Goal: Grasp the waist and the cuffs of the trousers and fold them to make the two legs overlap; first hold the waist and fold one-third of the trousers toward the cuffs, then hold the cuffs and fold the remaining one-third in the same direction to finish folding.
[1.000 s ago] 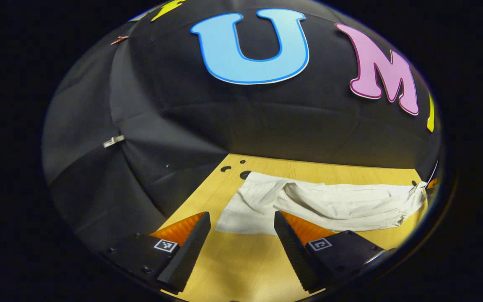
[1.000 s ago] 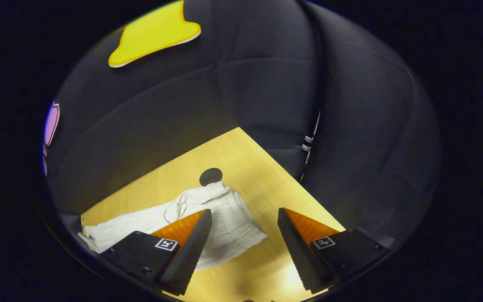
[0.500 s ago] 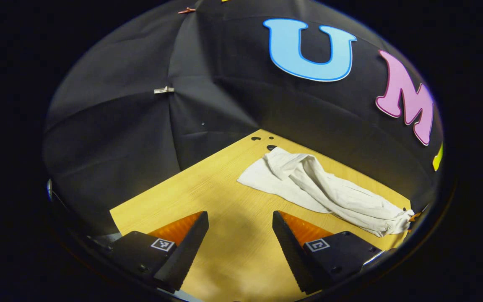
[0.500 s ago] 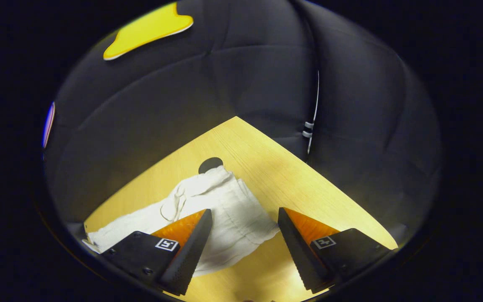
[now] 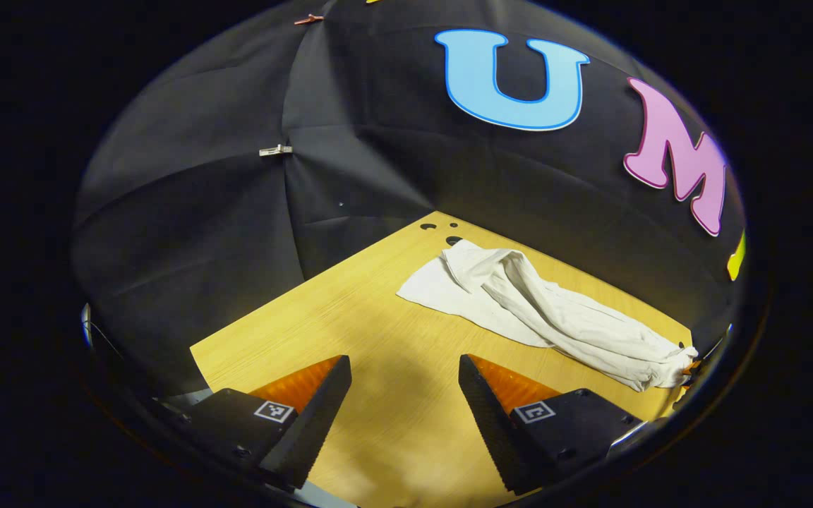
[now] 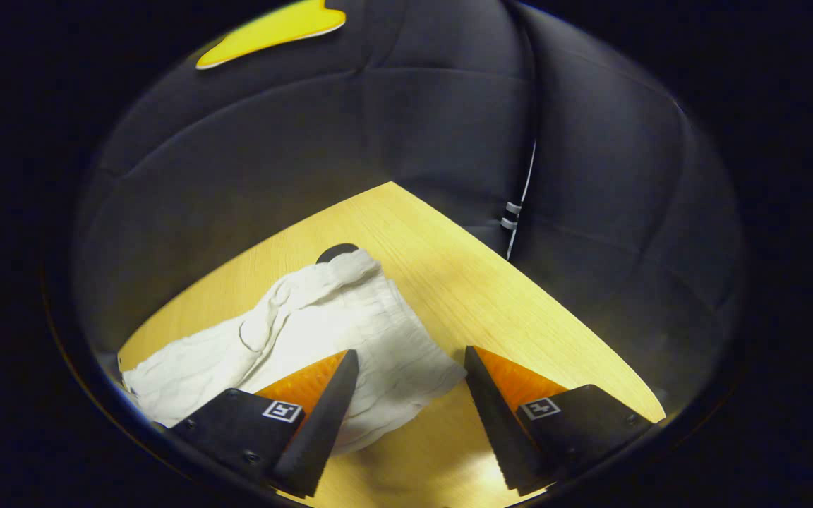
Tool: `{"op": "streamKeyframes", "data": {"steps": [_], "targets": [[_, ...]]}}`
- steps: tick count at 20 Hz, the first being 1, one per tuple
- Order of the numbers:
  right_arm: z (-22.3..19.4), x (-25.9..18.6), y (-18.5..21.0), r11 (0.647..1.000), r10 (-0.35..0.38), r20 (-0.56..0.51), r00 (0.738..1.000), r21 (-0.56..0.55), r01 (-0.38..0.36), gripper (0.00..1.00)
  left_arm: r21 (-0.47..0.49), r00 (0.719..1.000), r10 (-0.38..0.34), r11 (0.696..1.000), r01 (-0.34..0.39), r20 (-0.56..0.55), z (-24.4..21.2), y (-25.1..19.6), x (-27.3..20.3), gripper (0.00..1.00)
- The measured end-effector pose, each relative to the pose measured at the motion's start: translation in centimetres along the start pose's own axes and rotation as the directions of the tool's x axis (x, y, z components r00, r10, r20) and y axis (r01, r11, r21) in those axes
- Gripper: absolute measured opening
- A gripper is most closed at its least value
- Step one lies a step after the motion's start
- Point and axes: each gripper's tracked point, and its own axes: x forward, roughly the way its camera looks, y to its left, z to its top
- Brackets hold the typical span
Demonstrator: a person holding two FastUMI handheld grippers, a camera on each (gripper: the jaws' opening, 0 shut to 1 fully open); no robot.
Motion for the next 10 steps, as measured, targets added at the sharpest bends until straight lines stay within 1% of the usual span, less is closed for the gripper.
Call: {"op": "streamKeyframes", "data": {"steps": [1,2,4,5,6,7,8,9,10], "targets": [[-0.2,-0.3,0.1,1.000,-0.003,0.002,1.000,-0.026,0.003,0.86,0.011,1.000,-0.008,1.000,0.009,-0.004,-0.1,-0.3,0.0,0.97],[-0.3,-0.2,0.5,0.999,0.008,0.003,1.000,-0.044,-0.007,0.82,0.022,1.000,-0.019,1.000,0.020,-0.010,-0.1,-0.5,-0.1,0.97],[-0.6,-0.1,0.9,0.999,0.022,-0.020,1.000,-0.032,-0.022,0.63,0.050,0.999,-0.045,0.998,0.047,-0.027,-0.2,-0.8,-0.4,0.97],[-0.7,-0.4,1.0,1.000,0.026,-0.035,0.999,-0.011,-0.027,0.59,0.060,0.998,-0.056,0.997,0.058,-0.031,-0.3,-0.8,-0.3,0.97],[-1.1,-0.4,1.4,0.999,0.047,-0.046,0.998,0.010,-0.046,0.54,0.069,0.997,-0.068,0.995,0.071,-0.036,-0.3,-0.9,-0.4,0.98],[-1.1,-0.6,1.6,0.998,0.055,-0.051,0.997,0.029,-0.054,0.34,0.078,0.996,-0.079,0.994,0.082,-0.041,-0.7,-1.3,-0.4,0.98],[-0.7,-0.8,1.5,0.997,0.058,-0.050,0.997,0.045,-0.056,0.31,0.086,0.995,-0.086,0.992,0.090,-0.045,-0.7,-1.5,-0.4,0.97],[-0.9,-0.7,1.6,0.997,0.059,-0.062,0.996,0.049,-0.056,0.20,0.091,0.995,-0.093,0.991,0.097,-0.049,-0.8,-1.7,-0.4,0.98],[-0.7,-0.4,1.6,0.998,0.061,-0.053,0.997,0.037,-0.059,0.20,0.092,0.994,-0.095,0.991,0.100,-0.055,-0.8,-1.7,-0.4,0.98]]}}
